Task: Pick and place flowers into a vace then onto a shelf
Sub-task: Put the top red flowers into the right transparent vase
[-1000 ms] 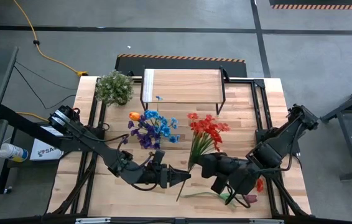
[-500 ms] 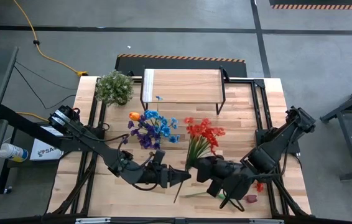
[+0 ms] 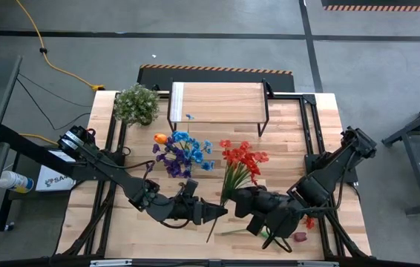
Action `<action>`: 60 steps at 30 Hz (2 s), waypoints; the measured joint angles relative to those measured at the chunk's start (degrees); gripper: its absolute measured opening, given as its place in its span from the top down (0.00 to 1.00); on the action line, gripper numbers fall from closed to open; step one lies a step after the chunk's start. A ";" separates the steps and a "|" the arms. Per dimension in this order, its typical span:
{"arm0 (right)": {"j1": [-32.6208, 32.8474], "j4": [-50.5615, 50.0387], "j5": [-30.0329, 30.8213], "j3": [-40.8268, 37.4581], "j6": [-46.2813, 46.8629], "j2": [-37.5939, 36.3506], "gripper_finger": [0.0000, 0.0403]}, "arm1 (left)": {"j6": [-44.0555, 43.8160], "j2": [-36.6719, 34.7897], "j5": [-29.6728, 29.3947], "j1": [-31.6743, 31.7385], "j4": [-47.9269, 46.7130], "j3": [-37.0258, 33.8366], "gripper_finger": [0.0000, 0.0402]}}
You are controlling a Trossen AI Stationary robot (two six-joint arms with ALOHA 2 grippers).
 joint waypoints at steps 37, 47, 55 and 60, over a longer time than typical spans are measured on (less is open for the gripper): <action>-0.04 -2.05 -1.98 -0.10 2.76 0.00 1.00 | 3.24 -0.07 -0.98 -0.02 0.85 0.13 0.88; -0.02 -1.79 -1.86 -0.09 3.25 0.00 1.00 | 7.17 -0.07 -0.95 -0.04 2.01 0.02 0.89; -0.02 -1.86 -0.08 -0.09 3.45 0.00 0.92 | 7.35 -0.07 -1.85 0.02 1.06 0.04 0.89; 0.02 -1.92 0.25 -0.09 3.60 0.00 0.87 | 7.35 -0.07 -2.75 0.00 -0.04 0.04 0.89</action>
